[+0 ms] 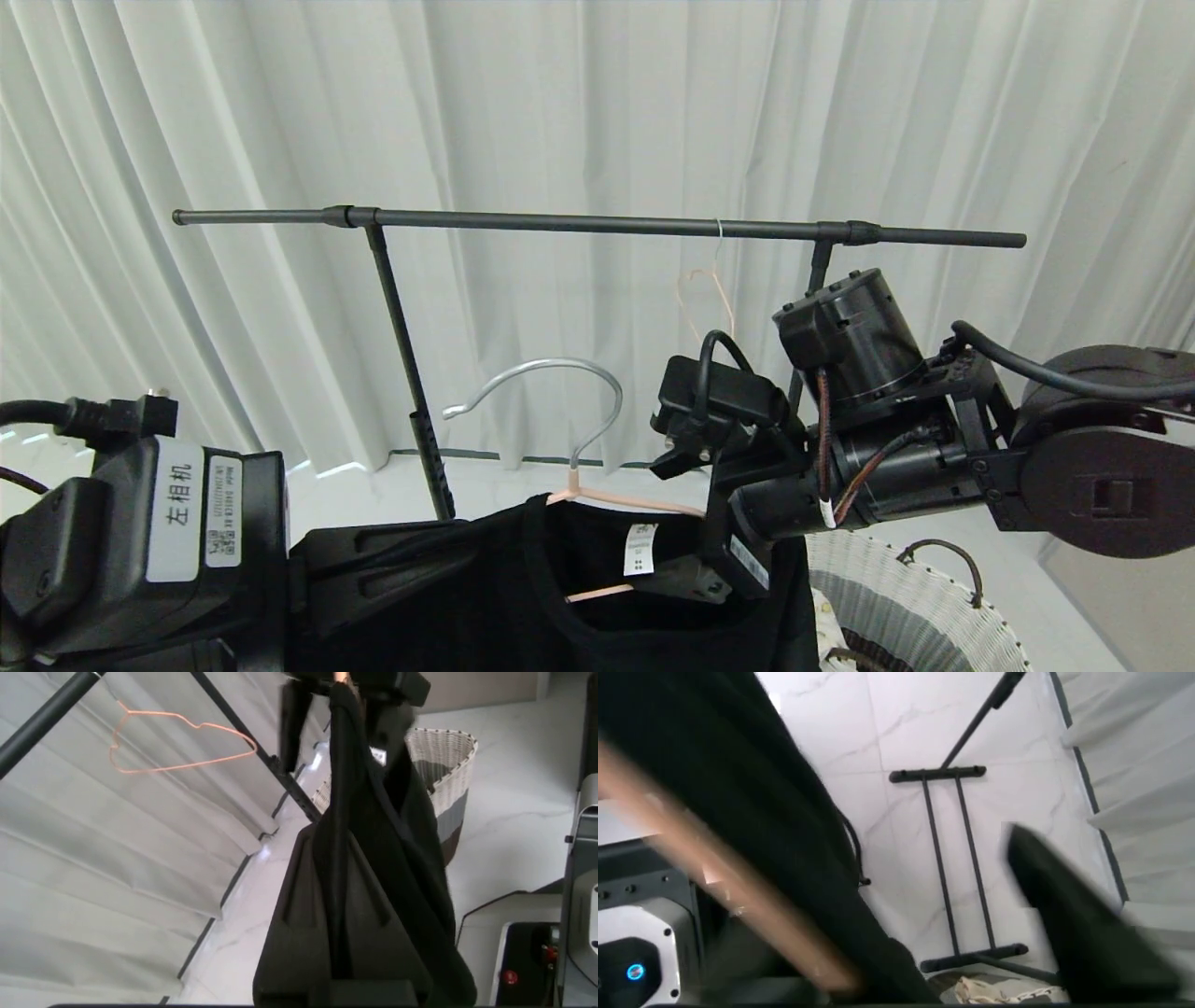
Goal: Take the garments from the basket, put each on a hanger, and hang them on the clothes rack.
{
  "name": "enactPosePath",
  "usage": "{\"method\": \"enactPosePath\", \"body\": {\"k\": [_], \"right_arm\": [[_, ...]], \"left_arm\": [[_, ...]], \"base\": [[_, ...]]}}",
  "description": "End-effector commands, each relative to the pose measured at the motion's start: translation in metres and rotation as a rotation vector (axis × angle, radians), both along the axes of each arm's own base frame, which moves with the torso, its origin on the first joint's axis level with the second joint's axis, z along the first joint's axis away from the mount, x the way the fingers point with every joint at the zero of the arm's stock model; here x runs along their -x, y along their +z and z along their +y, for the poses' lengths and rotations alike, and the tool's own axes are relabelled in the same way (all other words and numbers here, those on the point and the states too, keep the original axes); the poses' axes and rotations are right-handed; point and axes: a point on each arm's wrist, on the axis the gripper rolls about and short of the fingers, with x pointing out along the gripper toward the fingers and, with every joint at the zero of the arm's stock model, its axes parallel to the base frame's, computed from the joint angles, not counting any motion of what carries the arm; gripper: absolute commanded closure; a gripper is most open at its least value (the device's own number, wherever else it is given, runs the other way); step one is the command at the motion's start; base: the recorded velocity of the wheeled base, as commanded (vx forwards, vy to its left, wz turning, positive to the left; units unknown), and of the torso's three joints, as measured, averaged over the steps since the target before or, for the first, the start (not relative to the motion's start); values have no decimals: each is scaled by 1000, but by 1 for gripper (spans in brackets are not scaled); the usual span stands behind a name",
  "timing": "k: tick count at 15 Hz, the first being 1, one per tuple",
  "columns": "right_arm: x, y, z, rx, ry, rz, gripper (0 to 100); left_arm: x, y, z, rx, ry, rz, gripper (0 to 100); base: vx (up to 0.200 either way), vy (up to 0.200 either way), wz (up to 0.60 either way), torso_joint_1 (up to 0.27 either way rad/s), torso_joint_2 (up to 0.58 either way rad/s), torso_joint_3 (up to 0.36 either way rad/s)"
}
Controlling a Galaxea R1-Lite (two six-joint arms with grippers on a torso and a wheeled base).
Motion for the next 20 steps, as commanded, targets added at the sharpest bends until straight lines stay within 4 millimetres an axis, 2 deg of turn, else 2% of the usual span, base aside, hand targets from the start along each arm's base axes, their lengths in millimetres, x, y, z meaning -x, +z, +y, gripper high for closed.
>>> {"method": "enactPosePath", "body": {"k": [1,6,10,11,14,17,20], "right_arm": [[-1,-1,2,4,0,-2,100],[0,14,0,-67,-14,-72,100],[8,26,-11,-78,36,-173,100],[10,27,-14,-74,48,-195,100],[14,37,-21,-88,66,-270,100],[-1,48,-37,-106,34,-403,100],[-8,56,-53,-111,-12,-448,100]], "left_arm": [[0,0,0,0,0,0,100],[0,-3,0,-6,0,9,100],[-1,-4,-1,-11,1,13,100],[-1,-5,-1,-12,1,15,0],[-3,-7,0,-19,19,24,0],[-6,-12,8,-28,77,37,0],[-10,-23,22,-45,169,72,0]], "base": [[0,0,0,0,0,0],[0,0,0,0,0,0],[0,0,0,0,0,0],[0,0,0,0,0,0],[0,0,0,0,0,0],[0,0,0,0,0,0],[0,0,0,0,0,0]]}}
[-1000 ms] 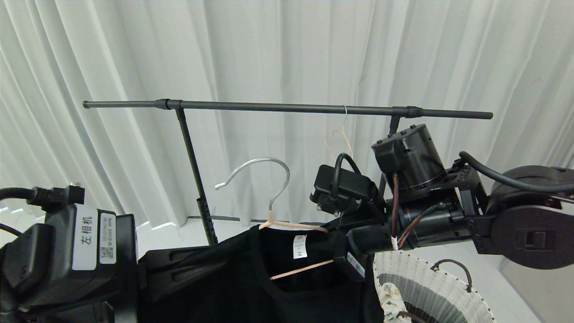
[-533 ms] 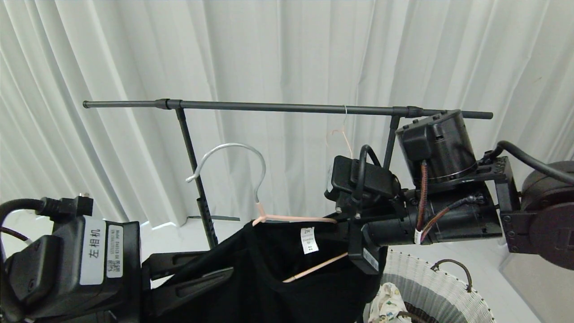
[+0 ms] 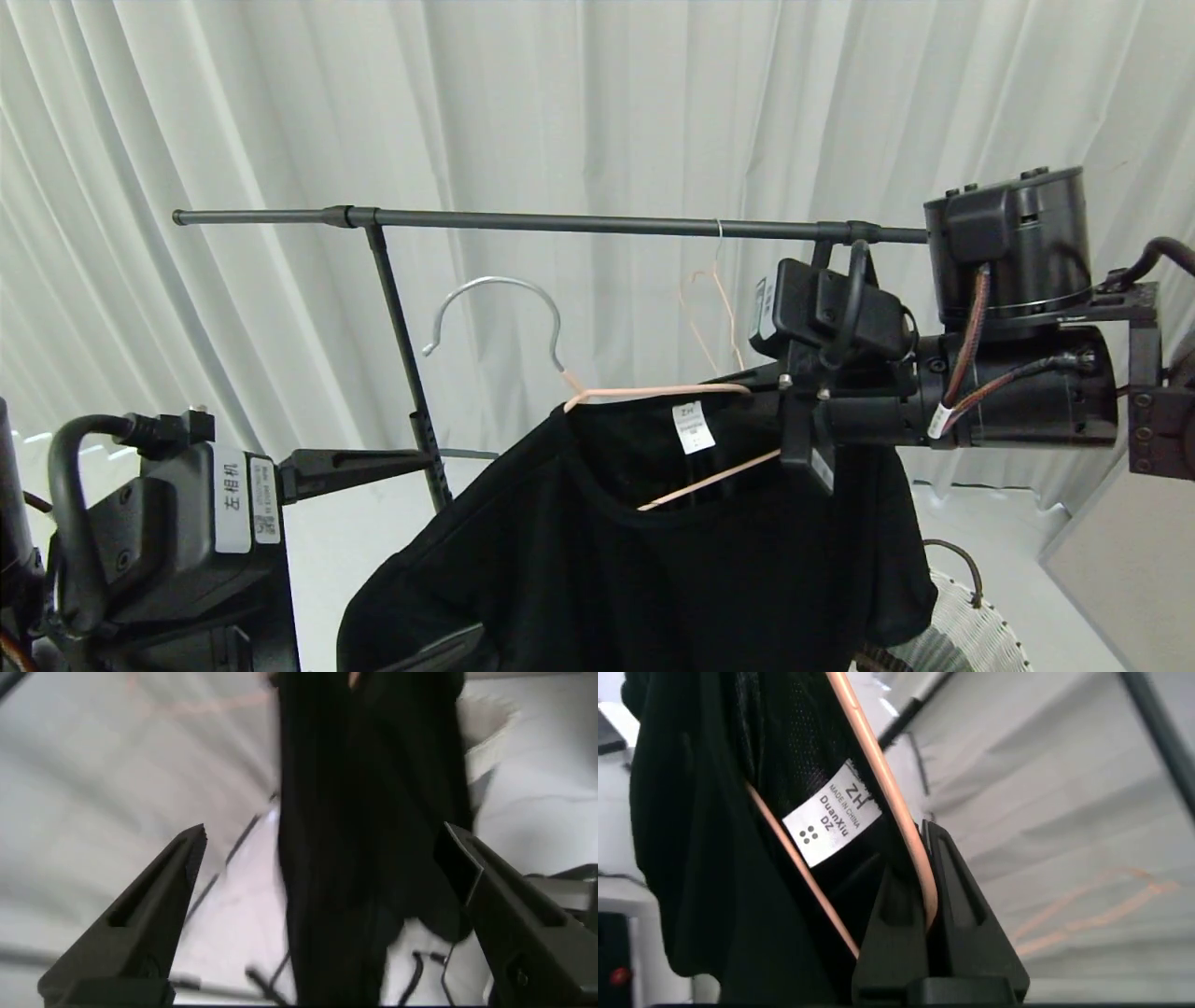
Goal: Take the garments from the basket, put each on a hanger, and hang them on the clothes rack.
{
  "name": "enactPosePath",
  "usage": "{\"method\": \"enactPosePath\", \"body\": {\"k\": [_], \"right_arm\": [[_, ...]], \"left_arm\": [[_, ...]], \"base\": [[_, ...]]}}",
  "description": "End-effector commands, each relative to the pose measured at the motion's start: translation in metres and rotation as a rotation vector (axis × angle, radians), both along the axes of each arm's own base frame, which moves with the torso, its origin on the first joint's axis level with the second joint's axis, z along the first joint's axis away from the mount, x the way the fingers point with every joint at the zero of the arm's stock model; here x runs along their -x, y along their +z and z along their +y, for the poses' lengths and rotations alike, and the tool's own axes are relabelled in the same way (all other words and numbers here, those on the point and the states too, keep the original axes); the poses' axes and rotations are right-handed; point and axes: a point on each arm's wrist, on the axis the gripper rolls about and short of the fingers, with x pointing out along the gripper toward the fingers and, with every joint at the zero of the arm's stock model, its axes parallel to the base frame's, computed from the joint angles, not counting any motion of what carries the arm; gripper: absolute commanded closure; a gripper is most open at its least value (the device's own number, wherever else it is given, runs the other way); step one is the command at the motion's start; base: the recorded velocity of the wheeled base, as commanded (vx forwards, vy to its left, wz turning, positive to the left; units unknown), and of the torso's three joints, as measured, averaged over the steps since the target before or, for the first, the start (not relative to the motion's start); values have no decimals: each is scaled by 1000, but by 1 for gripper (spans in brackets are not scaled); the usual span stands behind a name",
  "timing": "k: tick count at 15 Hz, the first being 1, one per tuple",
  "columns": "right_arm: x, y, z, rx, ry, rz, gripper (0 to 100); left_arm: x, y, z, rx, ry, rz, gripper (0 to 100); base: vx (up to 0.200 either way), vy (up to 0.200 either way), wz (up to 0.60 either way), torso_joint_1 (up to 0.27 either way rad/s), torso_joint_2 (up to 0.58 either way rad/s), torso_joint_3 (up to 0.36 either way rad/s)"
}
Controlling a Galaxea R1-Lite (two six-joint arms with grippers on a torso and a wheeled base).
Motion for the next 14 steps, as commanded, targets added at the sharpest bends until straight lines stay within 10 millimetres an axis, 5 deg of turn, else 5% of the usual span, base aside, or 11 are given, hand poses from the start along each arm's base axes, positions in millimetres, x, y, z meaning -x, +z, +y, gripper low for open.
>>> {"method": "enactPosePath", "body": {"k": [1,6,14], "right_arm": [[-3,11,-16,-26,-45,-28,100],[-7,18,-29,-71,-94,-48,100],[13,8,-22,-168,-112,45,100]], "left_arm": [[-5,-16,20,-22,136,52,0],[-25,-40,45,-56,329,182,0],[-54,-53,44,-39,364,264,0]], "base": [[0,0,0,0,0,0],[0,0,0,0,0,0],[0,0,0,0,0,0]]}}
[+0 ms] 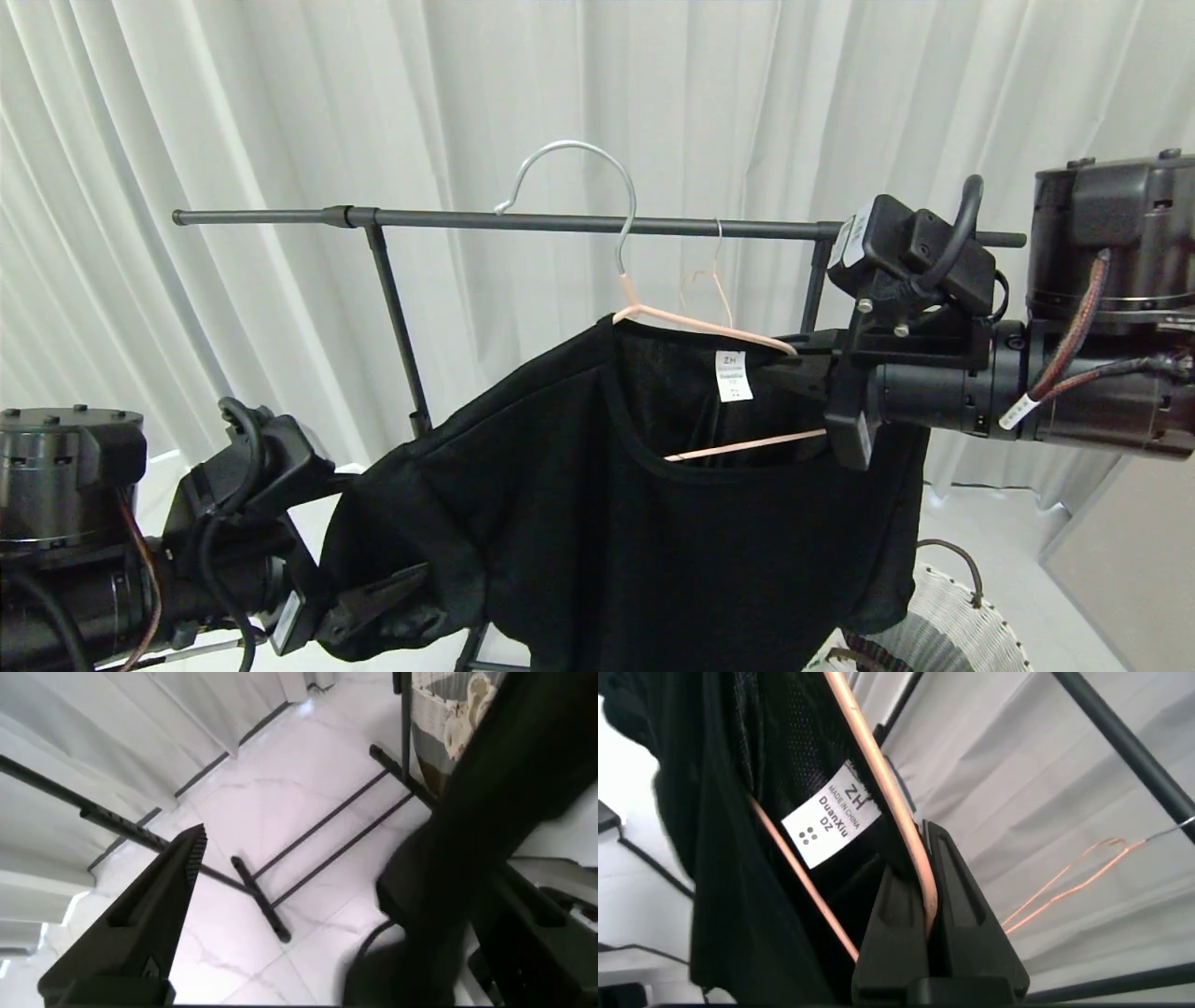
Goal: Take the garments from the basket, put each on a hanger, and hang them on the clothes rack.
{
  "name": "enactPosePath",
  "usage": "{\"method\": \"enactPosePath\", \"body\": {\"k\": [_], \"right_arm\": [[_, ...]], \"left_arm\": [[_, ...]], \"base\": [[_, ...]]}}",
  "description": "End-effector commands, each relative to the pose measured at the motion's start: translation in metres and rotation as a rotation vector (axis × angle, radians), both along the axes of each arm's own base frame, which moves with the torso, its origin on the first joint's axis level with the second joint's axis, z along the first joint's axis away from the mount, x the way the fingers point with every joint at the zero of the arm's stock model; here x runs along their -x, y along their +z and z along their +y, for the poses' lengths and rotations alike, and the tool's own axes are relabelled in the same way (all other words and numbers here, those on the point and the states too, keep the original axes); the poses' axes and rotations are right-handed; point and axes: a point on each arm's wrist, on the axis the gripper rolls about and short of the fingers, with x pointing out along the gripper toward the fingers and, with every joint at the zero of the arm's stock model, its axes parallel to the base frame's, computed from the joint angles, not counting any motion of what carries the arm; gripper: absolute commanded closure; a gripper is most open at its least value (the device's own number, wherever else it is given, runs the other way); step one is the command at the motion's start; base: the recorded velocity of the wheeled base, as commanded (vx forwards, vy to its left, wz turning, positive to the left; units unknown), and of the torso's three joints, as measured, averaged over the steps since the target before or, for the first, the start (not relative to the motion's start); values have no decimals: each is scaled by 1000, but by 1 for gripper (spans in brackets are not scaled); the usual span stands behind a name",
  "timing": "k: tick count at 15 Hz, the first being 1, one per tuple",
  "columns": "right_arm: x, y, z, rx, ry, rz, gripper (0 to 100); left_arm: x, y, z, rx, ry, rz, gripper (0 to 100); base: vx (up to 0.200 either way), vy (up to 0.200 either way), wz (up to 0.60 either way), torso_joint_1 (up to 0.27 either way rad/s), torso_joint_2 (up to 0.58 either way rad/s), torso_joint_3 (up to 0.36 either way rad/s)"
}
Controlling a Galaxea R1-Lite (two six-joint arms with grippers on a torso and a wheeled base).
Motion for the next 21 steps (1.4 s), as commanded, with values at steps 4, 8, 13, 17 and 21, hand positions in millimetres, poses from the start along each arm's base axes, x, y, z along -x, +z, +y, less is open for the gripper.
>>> {"method": "enactPosePath", "body": {"k": [4,8,13,17,21], "right_arm": [[3,-9,-1,-21,-39,6,100],[-3,-12,-8,-62,-131,6,100],[-8,-11,-14,-79,-166,19,100],[-8,-10,-14,-96,-187,29,100],[-7,-9,-15,-97,-191,28,100]], "left_arm": [[-5,-5,1,-1,11,21,100],[-8,-5,31,0,175,21,100],[-2,-3,49,2,275,10,100],[-1,-1,39,5,221,-4,0],[6,2,39,47,247,2,0]], "base": [[0,0,0,0,0,0],[0,0,0,0,0,0],[0,0,0,0,0,0],[0,0,0,0,0,0],[0,0,0,0,0,0]]}}
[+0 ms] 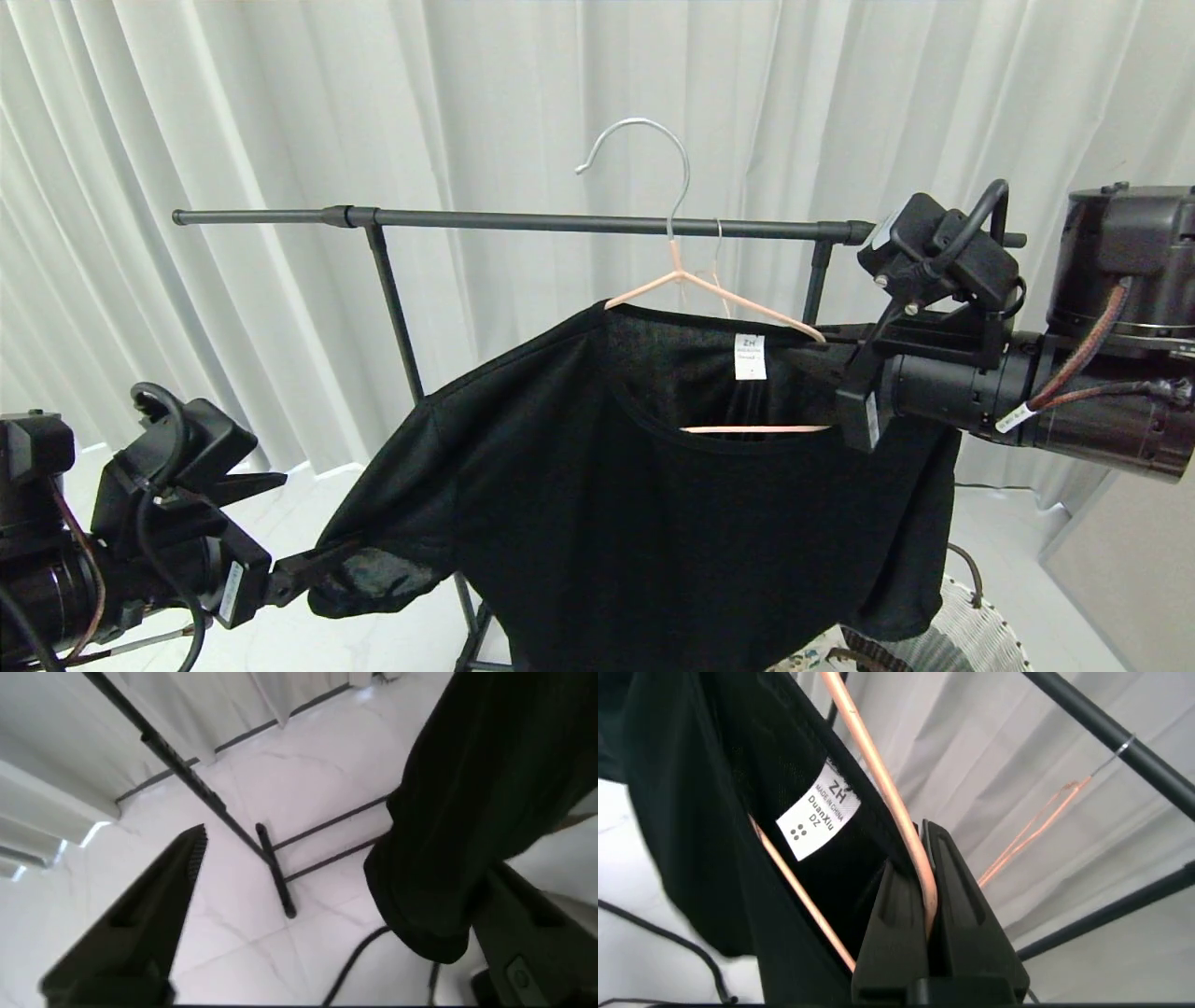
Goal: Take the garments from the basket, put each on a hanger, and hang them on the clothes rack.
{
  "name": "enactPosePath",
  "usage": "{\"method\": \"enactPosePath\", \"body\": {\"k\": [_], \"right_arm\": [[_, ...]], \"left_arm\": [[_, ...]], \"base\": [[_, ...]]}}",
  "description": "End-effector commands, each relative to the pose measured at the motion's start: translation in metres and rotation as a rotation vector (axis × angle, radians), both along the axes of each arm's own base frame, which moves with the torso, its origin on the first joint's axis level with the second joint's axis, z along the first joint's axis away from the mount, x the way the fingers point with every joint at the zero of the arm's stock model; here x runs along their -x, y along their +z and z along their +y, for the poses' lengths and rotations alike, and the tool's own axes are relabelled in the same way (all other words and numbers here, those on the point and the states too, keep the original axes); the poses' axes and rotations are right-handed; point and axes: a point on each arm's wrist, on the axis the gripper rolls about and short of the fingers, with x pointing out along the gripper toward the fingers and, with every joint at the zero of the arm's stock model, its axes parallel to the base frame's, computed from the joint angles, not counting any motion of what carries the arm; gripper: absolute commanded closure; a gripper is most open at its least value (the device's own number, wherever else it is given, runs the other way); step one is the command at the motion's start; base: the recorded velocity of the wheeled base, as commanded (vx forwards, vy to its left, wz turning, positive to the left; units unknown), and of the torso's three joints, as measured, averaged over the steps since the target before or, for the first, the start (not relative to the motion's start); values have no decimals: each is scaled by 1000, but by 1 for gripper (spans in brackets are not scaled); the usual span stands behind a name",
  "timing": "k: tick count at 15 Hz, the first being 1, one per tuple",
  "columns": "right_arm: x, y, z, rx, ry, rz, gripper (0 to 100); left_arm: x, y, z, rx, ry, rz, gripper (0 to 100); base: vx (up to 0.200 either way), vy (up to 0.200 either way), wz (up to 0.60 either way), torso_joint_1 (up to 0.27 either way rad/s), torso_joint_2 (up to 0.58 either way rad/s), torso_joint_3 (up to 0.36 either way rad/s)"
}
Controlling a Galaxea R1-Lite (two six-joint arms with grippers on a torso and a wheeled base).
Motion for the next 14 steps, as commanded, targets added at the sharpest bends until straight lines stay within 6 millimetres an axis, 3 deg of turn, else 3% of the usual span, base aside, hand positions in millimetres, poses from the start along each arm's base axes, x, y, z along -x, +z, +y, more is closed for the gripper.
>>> {"method": "enactPosePath", "body": {"k": [1,6,10,14], "right_arm": [[1,1,-1,0,-10,-3,100],[3,-5,-17,-31,-137,55,100],[3,-5,-33,-79,-264,92,100],[2,-21,-31,-29,-394,166,100]], "left_arm": [[5,4,0,24,14,-14,0],[15,14,6,211,194,3,0],[15,14,15,203,274,-4,0],[12,22,16,160,329,-58,0]], "base": [[0,0,0,0,0,0],[0,0,0,0,0,0],[0,0,0,0,0,0],[0,0,0,0,0,0]]}}
